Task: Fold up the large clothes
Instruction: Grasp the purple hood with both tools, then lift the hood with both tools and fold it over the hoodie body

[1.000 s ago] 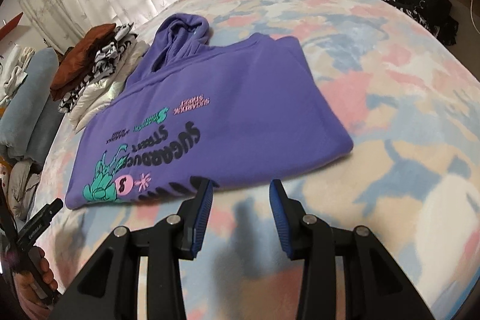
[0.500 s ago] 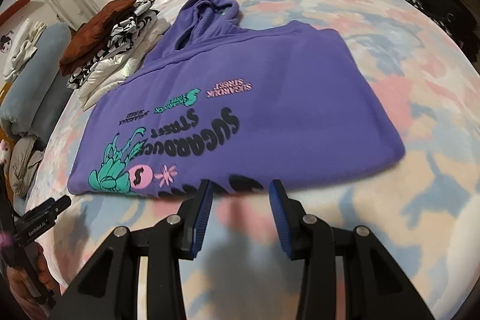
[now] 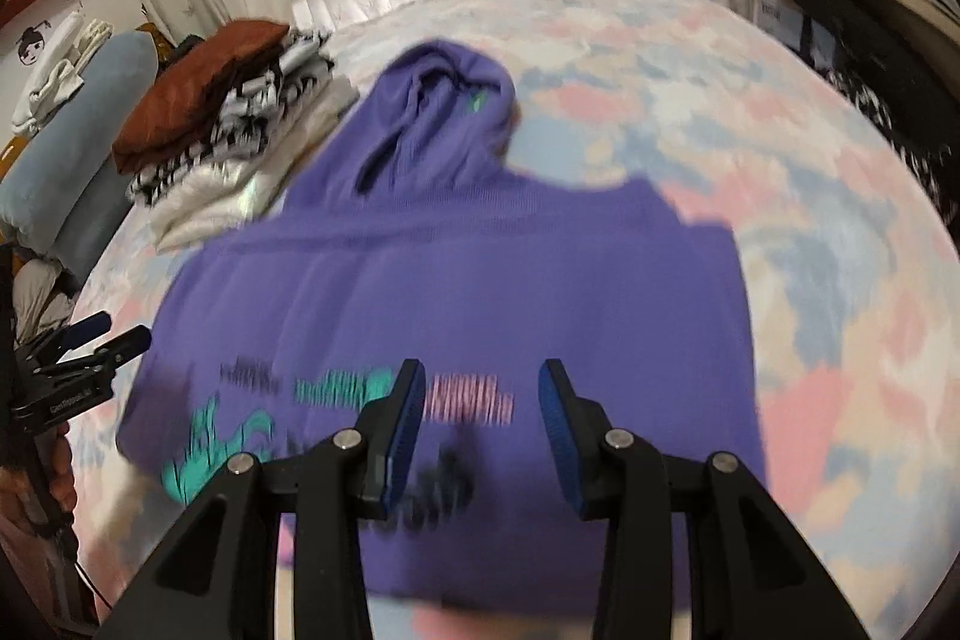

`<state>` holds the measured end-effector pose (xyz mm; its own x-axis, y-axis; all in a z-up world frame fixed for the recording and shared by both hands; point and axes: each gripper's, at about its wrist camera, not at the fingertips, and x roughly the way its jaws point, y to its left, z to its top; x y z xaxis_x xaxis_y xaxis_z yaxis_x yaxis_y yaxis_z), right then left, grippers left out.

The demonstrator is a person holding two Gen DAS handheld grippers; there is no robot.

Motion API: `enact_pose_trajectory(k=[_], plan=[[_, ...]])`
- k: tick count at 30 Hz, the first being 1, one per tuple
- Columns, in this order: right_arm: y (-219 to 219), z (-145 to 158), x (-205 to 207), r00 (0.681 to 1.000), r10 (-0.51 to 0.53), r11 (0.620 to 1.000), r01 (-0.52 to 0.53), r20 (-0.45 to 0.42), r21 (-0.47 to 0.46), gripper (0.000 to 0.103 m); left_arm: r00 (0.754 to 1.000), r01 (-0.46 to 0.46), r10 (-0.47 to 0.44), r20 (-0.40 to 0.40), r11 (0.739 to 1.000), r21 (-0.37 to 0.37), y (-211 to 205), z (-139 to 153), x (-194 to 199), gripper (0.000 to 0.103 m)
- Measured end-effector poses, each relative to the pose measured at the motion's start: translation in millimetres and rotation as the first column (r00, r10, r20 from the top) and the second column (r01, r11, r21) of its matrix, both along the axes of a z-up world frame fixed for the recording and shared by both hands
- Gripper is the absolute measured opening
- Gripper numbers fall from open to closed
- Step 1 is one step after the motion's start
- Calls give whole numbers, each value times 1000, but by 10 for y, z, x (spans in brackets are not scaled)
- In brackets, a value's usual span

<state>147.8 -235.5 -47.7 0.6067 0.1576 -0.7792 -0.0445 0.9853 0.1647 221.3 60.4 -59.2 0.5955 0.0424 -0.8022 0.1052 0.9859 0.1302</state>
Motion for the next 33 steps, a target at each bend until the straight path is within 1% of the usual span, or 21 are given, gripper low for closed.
enact_pose_trajectory(k=[5, 7, 8, 11, 13, 15, 16, 18, 21, 22, 25, 26, 28, 29, 31, 32, 33], plan=[[-133, 315, 548, 999, 15, 1000, -16, 33, 23, 39, 998, 60, -60, -2, 998, 16, -211, 130, 693, 77], [-154, 404, 764, 999, 28, 999, -29, 45, 32, 39, 995, 99, -99, -11, 995, 2, -334, 152, 978, 77], [-173, 438, 903, 998, 32, 998, -34, 48, 45, 39, 995, 103, -103, -10, 995, -2, -389, 151, 1143, 77], [-240, 440, 1355, 999, 25, 994, -28, 31, 104, 39, 991, 121, -124, -44, 991, -57, -572, 78, 1645, 77], [-291, 353, 1681, 1000, 12, 987, -12, 2, 159, 39, 987, 139, -147, -71, 984, -108, -690, -12, 1951, 77], [-312, 230, 2019, 1000, 1, 982, 4, -26, 187, 39, 988, 133, -142, -68, 983, -124, -767, -92, 2158, 77], [-315, 175, 2157, 999, -9, 982, 15, -34, 187, 39, 988, 127, -136, -71, 984, -126, -807, -151, 2273, 77], [-319, 29, 2458, 998, -18, 979, 31, -68, 202, 39, 989, 96, -110, -102, 987, -129, -854, -318, 2507, 77], [-306, -171, 2818, 994, -23, 972, 47, -109, 231, 39, 987, 52, -65, -146, 995, -88, -860, -559, 2803, 77], [-294, -220, 2898, 993, -27, 973, 53, -116, 226, 39, 987, 51, -61, -148, 996, -69, -869, -604, 2840, 77], [-248, -401, 3153, 988, -34, 974, 66, -152, 214, 39, 984, 103, -105, -146, 994, -21, -985, -724, 2925, 77], [-235, -464, 3224, 986, -37, 975, 71, -164, 209, 39, 983, 108, -108, -149, 994, -8, -1009, -757, 2940, 77], [-232, -562, 3328, 983, -42, 974, 81, -180, 211, 39, 978, 133, -125, -170, 990, 41, -1079, -877, 2999, 77], [-240, -606, 3374, 981, -43, 973, 84, -188, 214, 39, 974, 144, -134, -182, 989, 42, -1098, -925, 3036, 77], [-239, -690, 3461, 979, -51, 972, 94, -199, 216, 39, 970, 128, -124, -209, 992, 3, -1072, -1007, 3119, 79], [-241, -719, 3493, 979, -54, 971, 97, -196, 219, 36, 970, 121, -120, -212, 993, -7, -1041, -1021, 3137, 81], [-243, -737, 3513, 980, -53, 970, 96, -194, 221, 28, 970, 122, -123, -210, 992, -18, -1034, -1031, 3160, 81]])
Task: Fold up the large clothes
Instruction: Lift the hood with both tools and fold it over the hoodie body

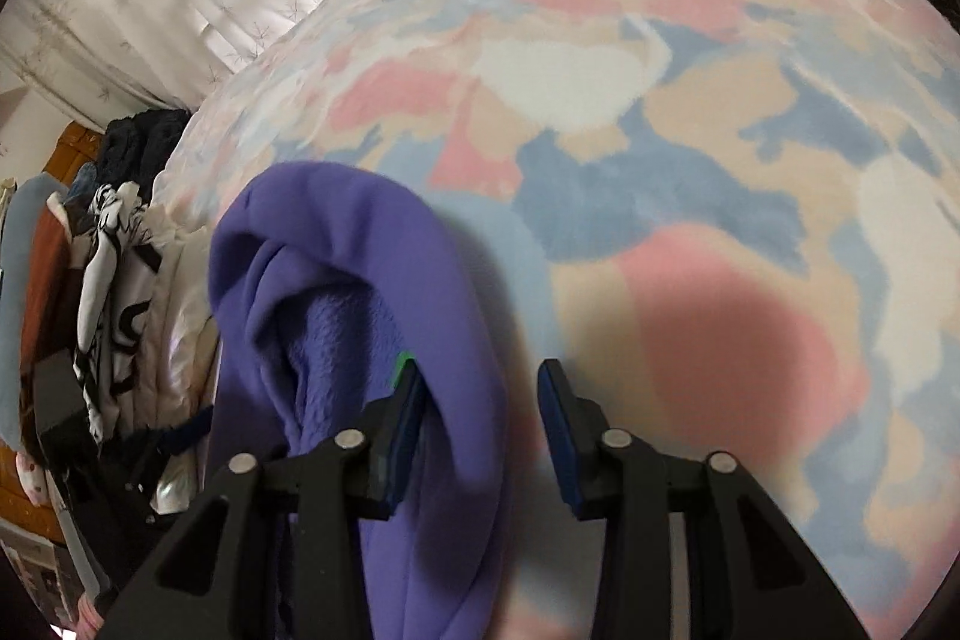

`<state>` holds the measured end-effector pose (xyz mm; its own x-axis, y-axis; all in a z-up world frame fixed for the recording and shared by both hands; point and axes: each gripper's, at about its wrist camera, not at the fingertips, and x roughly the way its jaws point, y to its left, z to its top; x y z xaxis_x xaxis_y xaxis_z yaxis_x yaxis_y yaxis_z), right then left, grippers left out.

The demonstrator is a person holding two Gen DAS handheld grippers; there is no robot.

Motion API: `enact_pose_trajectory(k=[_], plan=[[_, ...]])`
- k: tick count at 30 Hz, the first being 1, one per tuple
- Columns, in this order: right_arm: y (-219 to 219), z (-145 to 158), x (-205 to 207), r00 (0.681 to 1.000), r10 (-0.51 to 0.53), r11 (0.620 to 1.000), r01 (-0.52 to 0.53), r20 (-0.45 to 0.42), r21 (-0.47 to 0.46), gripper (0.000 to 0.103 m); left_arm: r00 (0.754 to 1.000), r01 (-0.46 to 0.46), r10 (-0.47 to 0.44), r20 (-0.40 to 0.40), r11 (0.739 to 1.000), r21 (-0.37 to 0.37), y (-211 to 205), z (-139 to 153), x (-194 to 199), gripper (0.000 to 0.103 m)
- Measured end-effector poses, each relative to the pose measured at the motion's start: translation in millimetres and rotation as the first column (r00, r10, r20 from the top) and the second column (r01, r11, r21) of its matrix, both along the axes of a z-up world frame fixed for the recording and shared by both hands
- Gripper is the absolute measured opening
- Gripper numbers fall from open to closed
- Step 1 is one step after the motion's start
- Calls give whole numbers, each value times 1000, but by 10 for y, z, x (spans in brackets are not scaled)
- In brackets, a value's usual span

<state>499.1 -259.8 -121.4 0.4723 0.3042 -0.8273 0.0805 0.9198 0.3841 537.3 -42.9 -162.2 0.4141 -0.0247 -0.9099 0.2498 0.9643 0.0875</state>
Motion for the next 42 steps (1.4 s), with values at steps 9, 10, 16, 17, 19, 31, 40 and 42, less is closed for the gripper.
enact_pose_trajectory(k=[9, 10, 16, 17, 19, 31, 40, 42], plan=[[42, 203, -200, 993, 59, 998, -58, 103, -9, 7, 996, -3, 11, 84, 996, -94, 32, 315, -125, 6], [39, 269, -251, 991, 65, 998, -64, 121, -9, 7, 994, -2, 12, 107, 995, -96, 47, 396, -184, 5], [-32, 980, -881, 953, 113, 993, -117, 282, -3, 7, 968, 8, 26, 251, 991, -134, 345, 1110, -794, 5], [-15, 1115, -1028, 942, 130, 991, -132, 310, -13, 7, 965, 12, 28, 262, 989, -149, 411, 1221, -934, 5], [28, 1328, -1314, 922, 157, 987, -156, 353, -32, 7, 957, 18, 33, 289, 985, -170, 564, 1419, -1274, 4], [226, 966, -3187, 888, 340, 934, -281, 308, -222, 10, 988, 65, -33, 153, 976, -206, 1078, 844, -3051, 4], [32, 198, -4052, 963, 253, 963, -243, 88, -117, 17, 998, 58, -45, 49, 948, -312, 1196, 428, -4111, 11], [13, 249, -4178, 965, 236, 971, -231, 113, -59, 41, 997, 62, -42, 59, 920, -387, 1232, 488, -4137, 14]])
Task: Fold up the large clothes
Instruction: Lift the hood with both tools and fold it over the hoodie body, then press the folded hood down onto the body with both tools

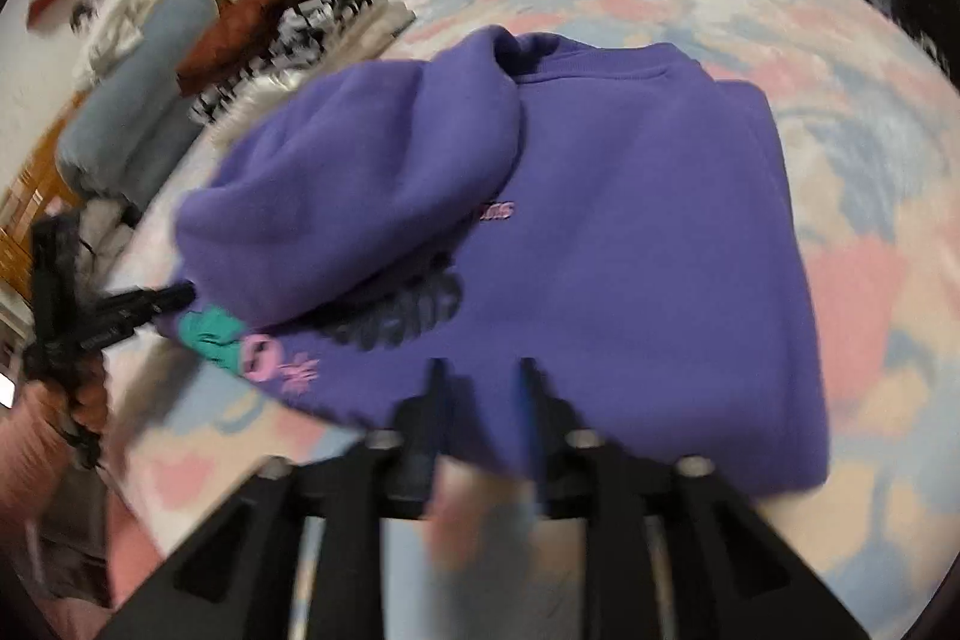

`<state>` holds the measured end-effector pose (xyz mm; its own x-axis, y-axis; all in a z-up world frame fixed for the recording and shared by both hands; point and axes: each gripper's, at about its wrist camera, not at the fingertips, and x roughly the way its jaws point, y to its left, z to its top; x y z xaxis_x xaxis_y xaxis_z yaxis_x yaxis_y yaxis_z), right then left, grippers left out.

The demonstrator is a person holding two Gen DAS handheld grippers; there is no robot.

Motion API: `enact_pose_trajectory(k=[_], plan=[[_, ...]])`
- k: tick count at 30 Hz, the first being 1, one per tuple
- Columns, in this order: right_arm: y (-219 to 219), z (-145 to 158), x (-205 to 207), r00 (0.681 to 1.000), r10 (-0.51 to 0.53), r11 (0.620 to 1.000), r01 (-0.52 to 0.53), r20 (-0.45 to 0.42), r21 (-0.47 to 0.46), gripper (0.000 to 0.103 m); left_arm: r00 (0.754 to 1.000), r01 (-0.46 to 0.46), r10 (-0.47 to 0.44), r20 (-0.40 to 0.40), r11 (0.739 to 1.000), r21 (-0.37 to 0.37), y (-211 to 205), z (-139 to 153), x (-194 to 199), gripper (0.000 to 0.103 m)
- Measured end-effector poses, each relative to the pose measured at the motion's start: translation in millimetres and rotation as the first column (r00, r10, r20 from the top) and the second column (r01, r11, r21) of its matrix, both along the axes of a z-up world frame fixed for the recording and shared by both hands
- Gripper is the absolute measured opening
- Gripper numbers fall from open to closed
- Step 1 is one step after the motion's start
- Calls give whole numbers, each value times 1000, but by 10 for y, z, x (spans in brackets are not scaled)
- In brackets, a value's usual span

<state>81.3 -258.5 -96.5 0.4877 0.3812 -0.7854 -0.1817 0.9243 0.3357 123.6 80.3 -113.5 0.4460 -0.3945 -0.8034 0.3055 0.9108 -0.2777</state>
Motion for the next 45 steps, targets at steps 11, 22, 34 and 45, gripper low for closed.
enact_pose_trajectory(k=[11, 22, 34, 45], plan=[[112, 2, 206, 998, -65, 937, 56, 15, 345, 65, 997, -64, 41, -68, 923, -380, -141, -61, 250, 54], [252, -255, 616, 990, -142, 859, 126, -5, 496, 65, 993, -120, 90, -82, 832, -541, -347, -313, 608, 52], [416, -40, 463, 941, -298, 877, 337, -162, 342, 12, 911, -387, 358, -202, 914, -123, -620, 43, 419, 4], [508, -349, 167, 953, -265, 936, 291, -150, 196, 21, 943, -306, 297, -147, 951, -41, -731, -233, 192, 16]])
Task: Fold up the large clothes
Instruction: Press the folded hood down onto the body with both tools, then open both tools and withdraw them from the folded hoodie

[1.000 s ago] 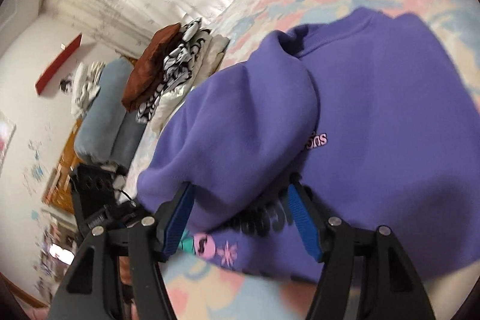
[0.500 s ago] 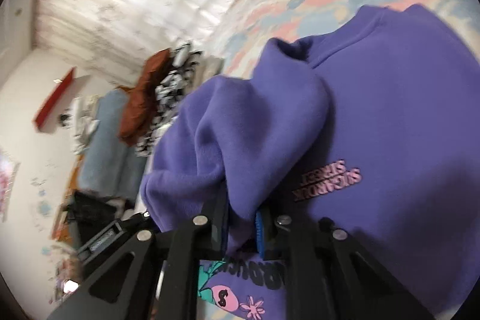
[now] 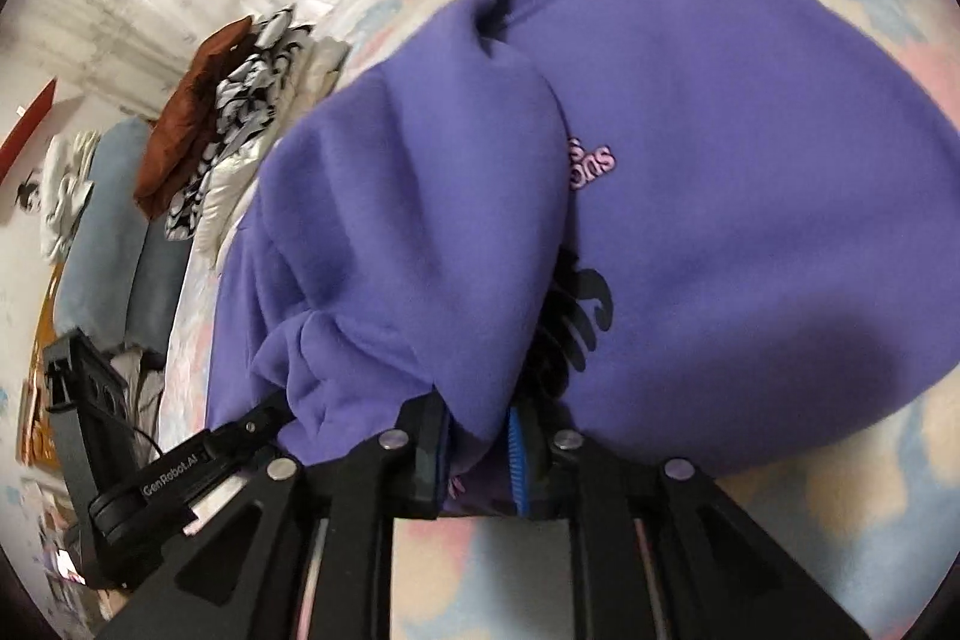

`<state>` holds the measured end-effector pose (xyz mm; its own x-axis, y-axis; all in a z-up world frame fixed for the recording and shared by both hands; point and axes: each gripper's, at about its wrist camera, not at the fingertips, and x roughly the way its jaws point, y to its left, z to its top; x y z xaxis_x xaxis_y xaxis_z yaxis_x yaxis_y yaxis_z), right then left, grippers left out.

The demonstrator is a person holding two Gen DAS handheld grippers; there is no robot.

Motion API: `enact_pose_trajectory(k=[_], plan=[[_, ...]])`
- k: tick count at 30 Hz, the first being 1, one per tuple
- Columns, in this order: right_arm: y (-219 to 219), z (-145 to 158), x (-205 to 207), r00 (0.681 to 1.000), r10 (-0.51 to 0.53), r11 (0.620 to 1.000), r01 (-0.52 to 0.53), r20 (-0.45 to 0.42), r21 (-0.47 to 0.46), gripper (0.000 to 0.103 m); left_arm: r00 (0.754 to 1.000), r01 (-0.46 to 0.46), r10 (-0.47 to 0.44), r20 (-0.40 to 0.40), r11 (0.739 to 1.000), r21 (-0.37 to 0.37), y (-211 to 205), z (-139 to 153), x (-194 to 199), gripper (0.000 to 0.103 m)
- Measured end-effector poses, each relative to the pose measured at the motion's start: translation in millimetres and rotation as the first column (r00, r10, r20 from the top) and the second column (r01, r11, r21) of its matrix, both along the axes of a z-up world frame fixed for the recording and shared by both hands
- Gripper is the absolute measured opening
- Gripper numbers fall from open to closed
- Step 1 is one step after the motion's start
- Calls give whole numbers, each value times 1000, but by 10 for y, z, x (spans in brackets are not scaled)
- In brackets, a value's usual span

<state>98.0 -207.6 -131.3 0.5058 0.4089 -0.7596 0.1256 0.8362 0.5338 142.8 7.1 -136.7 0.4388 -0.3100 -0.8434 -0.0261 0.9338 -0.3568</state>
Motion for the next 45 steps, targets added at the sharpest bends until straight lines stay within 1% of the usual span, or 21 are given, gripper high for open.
enact_pose_trajectory(k=[1, 3, 7, 8, 9, 12, 13, 15, 17, 20, 22, 24, 25, 26, 27, 29, 32, 34, 38, 40, 45], plan=[[-5, 33, -35, 1000, 7, 1000, -7, 7, -10, 23, 1000, 4, -5, 18, 1000, 17, -7, 44, -39, 21], [-32, 145, -100, 999, 7, 998, -5, 33, -65, 37, 998, -7, 2, 66, 997, 74, 10, 148, -155, 44], [-59, 403, -309, 988, -7, 988, 31, 156, -150, 40, 979, -44, 15, 201, 990, 137, 87, 398, -266, 46], [-52, 473, -342, 980, 0, 984, 35, 197, -175, 40, 974, -39, 6, 227, 989, 141, 75, 485, -262, 42], [-44, 533, -363, 973, 16, 979, 32, 232, -200, 39, 968, -29, -6, 251, 990, 139, 77, 543, -252, 33], [72, 644, -227, 958, 78, 974, -13, 277, -228, 37, 952, 34, -67, 298, 993, 115, 48, 663, -182, 19], [127, 667, -130, 953, 94, 975, -29, 289, -220, 34, 947, 55, -87, 309, 992, 112, -22, 686, -98, 17], [255, 700, 96, 945, 120, 974, -54, 303, -218, 21, 939, 85, -114, 325, 991, 103, -119, 658, 57, 12], [362, 706, 338, 939, 148, 974, -84, 310, -210, 17, 935, 110, -136, 327, 989, 95, -231, 613, 241, 10], [456, 668, 621, 937, 162, 978, -110, 310, -180, 17, 940, 133, -156, 302, 986, 96, -397, 467, 501, 10], [512, 594, 769, 938, 178, 973, -122, 298, -196, 17, 952, 120, -156, 265, 982, 148, -453, 305, 666, 8], [549, 445, 944, 952, 172, 965, -110, 254, -239, 16, 967, 82, -131, 219, 972, 219, -453, 140, 779, 4], [524, 346, 1018, 964, 149, 953, -80, 220, -293, 12, 971, 79, -122, 205, 975, 207, -409, 60, 830, 4], [472, 244, 1076, 974, 123, 935, -51, 188, -350, 0, 971, 79, -116, 208, 981, 177, -374, 26, 834, 3], [401, 176, 1097, 975, 121, 942, -53, 187, -332, 0, 971, 78, -110, 212, 985, 153, -320, -1, 849, 2], [249, 105, 1062, 972, 114, 964, -58, 205, -260, 0, 967, 89, -117, 225, 987, 130, -271, -28, 843, 2], [226, 159, 918, 965, 122, 956, -53, 231, -287, 0, 966, 98, -117, 231, 991, 91, -197, -53, 820, 2], [202, 182, 830, 965, 111, 961, -44, 239, -272, 0, 968, 107, -119, 222, 992, 64, -148, -34, 801, 2], [151, 243, 749, 970, 86, 972, -31, 229, -233, 0, 973, 109, -116, 200, 993, 46, -130, 79, 710, 4], [137, 327, 669, 973, 65, 974, -14, 221, -226, 3, 975, 101, -110, 195, 993, 56, -139, 137, 627, 7], [174, 499, 462, 974, 44, 975, 6, 220, -220, 3, 975, 77, -98, 197, 991, 110, -160, 297, 355, 27]])
